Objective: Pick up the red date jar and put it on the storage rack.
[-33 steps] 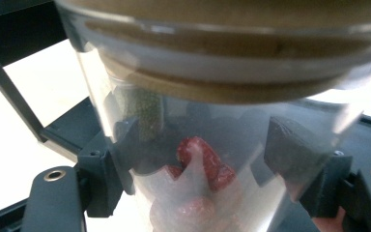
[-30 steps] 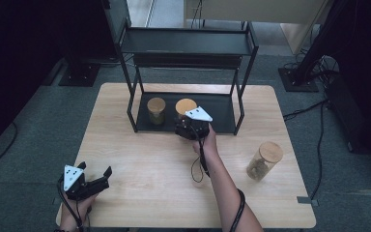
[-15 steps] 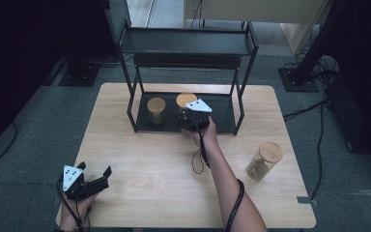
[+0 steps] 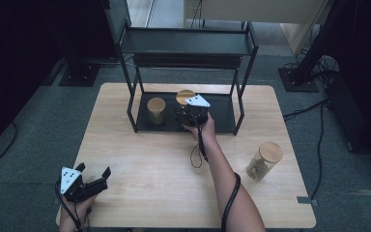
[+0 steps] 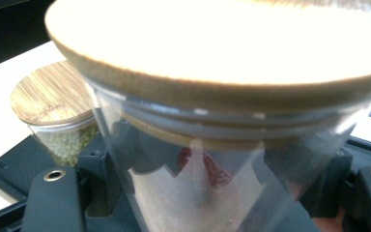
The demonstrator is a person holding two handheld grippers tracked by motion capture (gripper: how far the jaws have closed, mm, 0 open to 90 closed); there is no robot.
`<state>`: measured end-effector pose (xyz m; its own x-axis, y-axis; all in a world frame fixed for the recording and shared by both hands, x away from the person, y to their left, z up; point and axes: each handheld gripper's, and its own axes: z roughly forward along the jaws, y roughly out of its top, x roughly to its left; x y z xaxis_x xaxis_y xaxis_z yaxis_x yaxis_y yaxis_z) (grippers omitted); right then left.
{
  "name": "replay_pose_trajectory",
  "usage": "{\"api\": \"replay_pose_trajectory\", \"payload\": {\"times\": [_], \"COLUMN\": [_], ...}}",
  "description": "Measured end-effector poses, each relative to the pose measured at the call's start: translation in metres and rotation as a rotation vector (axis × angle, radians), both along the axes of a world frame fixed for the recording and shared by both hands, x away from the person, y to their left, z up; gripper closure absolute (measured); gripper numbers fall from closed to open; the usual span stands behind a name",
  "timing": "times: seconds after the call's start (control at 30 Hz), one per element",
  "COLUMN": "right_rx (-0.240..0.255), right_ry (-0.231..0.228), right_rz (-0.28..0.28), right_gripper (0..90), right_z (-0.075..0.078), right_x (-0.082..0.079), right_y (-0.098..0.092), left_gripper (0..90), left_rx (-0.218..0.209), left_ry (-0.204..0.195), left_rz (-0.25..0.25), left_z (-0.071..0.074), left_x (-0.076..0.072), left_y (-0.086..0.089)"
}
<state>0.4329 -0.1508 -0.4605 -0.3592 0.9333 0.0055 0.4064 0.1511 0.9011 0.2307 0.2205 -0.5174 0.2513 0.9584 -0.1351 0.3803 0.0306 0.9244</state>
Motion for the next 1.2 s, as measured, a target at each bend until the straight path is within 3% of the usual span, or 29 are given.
{"api": "replay_pose_trajectory", "payload": {"times": [0.4,0.57,0.73,1.2], "right_rx": [0.015,0.040,0.100,0.077], "right_ry": [-0.007,0.006,0.020,0.014], "right_rz": [-0.007,-0.028,-0.018,-0.004], "right_gripper": [25.3,0.0,0.0,0.0], "right_z": [-0.006,-0.010,-0.017,-0.026], "right_x": [0.006,0.004,-0.001,-0.025], "right_y": [0.005,0.007,0.005,0.001], "left_gripper": [0.5,0.5,0.5,0.5], "left_rx": [0.000,0.000,0.002,0.006], "left_ry": [0.000,-0.002,-0.003,0.007], "left_rz": [-0.005,-0.006,-0.006,-0.002], "left_z": [0.000,0.000,0.000,0.000], "left_x": [0.000,0.000,-0.001,0.000], "left_y": [0.000,0.000,0.000,0.000]}}
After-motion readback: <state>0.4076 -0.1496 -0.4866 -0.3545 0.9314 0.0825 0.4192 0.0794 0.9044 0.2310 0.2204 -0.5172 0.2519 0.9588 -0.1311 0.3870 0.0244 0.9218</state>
